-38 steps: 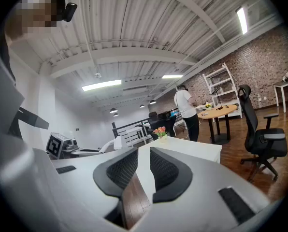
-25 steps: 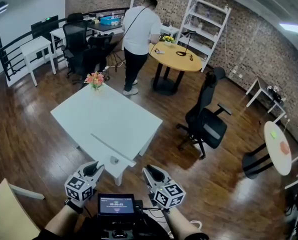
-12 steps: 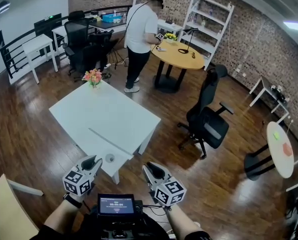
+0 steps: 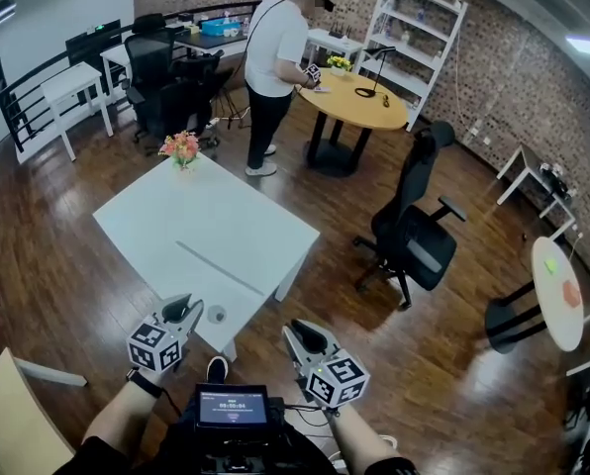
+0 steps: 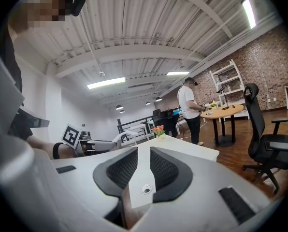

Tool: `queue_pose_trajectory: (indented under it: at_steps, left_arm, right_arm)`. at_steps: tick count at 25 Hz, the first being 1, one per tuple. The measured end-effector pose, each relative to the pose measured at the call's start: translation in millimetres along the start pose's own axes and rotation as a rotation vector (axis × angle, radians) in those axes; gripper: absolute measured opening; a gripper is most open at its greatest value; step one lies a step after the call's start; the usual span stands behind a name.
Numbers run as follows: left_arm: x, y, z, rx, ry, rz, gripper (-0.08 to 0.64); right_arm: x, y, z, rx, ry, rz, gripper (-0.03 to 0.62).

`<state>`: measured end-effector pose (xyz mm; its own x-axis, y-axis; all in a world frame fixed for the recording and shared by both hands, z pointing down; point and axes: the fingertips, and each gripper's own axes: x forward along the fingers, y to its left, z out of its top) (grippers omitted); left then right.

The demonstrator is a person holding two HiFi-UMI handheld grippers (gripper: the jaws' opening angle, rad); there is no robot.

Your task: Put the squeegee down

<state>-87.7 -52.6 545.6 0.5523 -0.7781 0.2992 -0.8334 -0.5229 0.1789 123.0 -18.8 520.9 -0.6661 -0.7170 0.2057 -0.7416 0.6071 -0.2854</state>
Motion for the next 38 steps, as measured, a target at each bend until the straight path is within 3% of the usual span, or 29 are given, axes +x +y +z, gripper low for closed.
queue_pose_trajectory:
  at_steps: [16,27,38]
  left_arm:
    - [153,103,3,0.069,0.083,-0.096,0.087]
    - [284,147,-30,0.103,0.182,-0.186,0.087]
    - [361,185,-78,0.073,0.297,-0.226,0.087]
  right_arm:
    - [103,-49,25,-0.008,0.019,-0.098,0.107]
    - [159,-88,14,0.036,0.073,-0.170,0.107]
    - [217,-123,7,0.044,0.109,-0.227,0.107]
